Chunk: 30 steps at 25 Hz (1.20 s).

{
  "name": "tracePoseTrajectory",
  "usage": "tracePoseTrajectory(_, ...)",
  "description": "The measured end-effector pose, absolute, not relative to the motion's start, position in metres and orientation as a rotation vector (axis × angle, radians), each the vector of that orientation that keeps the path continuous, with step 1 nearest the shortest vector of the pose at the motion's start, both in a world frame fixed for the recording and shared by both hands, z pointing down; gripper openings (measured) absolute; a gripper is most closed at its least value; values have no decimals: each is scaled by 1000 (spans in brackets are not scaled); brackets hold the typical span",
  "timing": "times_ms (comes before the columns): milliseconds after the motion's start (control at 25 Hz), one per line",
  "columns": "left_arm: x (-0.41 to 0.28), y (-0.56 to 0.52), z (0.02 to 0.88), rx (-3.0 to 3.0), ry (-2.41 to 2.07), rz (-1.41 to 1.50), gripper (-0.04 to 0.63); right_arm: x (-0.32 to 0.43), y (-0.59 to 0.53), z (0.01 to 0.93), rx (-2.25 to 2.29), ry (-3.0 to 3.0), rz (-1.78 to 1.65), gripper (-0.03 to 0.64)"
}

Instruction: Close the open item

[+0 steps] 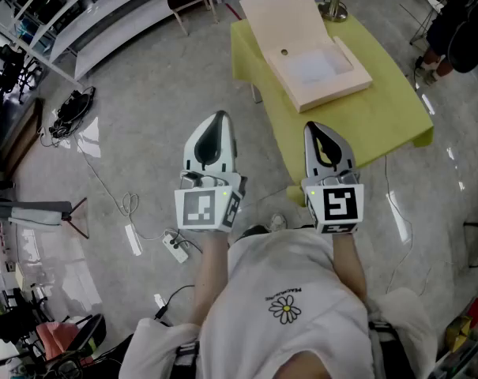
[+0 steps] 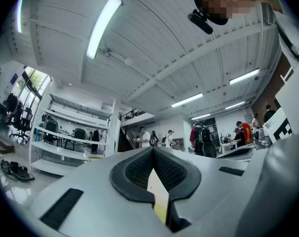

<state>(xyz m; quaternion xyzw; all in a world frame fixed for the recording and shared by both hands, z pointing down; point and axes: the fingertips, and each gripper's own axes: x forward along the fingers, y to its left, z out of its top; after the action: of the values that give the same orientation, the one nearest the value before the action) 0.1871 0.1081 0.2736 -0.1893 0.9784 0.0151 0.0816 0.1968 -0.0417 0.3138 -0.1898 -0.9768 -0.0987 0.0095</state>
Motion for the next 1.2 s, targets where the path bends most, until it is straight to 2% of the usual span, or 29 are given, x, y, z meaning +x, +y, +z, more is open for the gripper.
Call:
tracePoseTrajectory(800, 179, 133, 278, -449, 2958, 52, 14, 191, -28, 312, -781, -3074, -141, 12)
tracePoseTrajectory(1200, 125, 139, 297, -466, 2943, 69, 14, 141, -21, 322, -797, -3083, -281, 12)
